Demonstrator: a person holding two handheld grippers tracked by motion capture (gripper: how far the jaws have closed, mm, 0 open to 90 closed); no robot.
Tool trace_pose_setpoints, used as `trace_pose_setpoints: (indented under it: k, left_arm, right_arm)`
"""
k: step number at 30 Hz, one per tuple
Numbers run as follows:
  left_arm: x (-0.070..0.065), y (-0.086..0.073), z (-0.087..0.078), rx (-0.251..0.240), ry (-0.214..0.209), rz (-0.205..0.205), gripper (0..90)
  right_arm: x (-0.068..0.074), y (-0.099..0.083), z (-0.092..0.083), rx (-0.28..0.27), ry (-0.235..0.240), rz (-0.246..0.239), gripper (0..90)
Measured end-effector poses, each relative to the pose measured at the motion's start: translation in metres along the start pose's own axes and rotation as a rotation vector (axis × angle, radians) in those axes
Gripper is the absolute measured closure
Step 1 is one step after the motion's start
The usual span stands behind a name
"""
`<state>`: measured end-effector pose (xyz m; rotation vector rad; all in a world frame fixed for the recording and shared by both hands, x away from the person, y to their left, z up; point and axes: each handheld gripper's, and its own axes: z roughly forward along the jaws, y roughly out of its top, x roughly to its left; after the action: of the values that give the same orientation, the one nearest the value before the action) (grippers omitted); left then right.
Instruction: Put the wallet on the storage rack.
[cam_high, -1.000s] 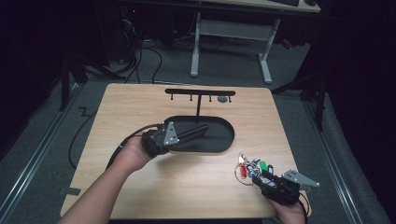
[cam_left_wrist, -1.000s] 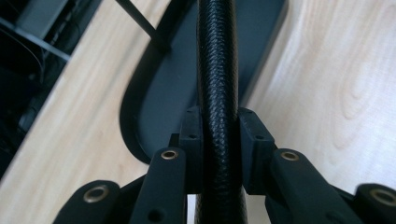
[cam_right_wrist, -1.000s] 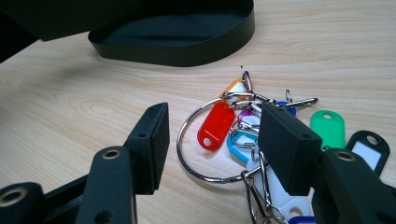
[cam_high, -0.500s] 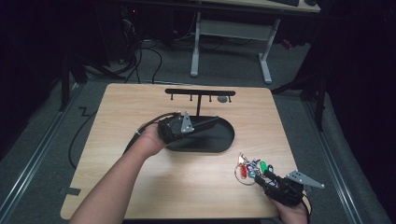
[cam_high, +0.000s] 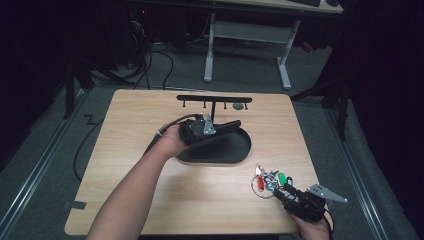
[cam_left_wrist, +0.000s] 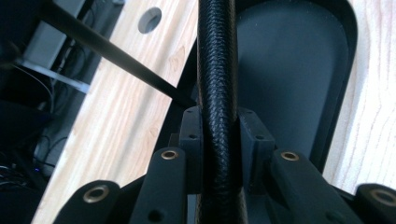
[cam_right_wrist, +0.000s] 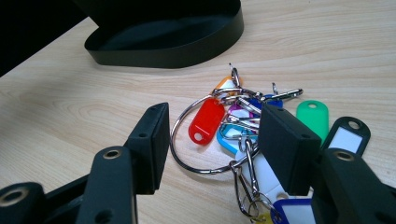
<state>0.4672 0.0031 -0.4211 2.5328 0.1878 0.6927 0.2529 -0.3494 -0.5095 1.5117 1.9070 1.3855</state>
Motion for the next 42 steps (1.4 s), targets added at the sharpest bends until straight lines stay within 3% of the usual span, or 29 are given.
trace_pose_setpoints:
  k: [14, 16, 25, 27, 36, 38, 40, 42]
  left_arm:
    - [0.003, -0.006, 0.021, -0.017, 0.004, 0.010, 74.7]
    - [0.002, -0.009, 0.027, 0.008, 0.000, 0.028, 74.7]
    - [0.005, -0.014, 0.028, 0.033, -0.001, 0.030, 74.4]
    - [0.004, -0.015, 0.032, 0.065, -0.005, 0.036, 74.3]
    - [-0.002, -0.015, 0.032, 0.090, 0.005, 0.066, 73.6]
    - [-0.003, -0.015, 0.033, 0.088, -0.005, 0.057, 73.4]
    - [-0.005, -0.015, 0.034, 0.091, -0.041, 0.049, 72.3]
    - [-0.010, -0.014, 0.036, 0.102, -0.056, 0.071, 71.5]
  right_arm:
    - [-0.002, -0.004, 0.001, 0.015, -0.006, 0.013, 44.4]
    - [-0.002, -0.004, 0.001, 0.016, -0.007, 0.023, 44.3]
    - [-0.001, -0.004, 0.002, 0.018, -0.003, 0.018, 44.4]
    - [0.000, -0.004, 0.002, 0.018, -0.003, 0.019, 44.4]
    - [0.002, -0.005, 0.003, 0.023, -0.004, 0.006, 44.4]
    - [0.002, -0.005, 0.003, 0.022, -0.004, 0.003, 44.4]
    - [0.002, -0.005, 0.003, 0.022, -0.006, 0.006, 44.4]
    - [0.002, -0.005, 0.002, 0.020, -0.005, 0.005, 44.4]
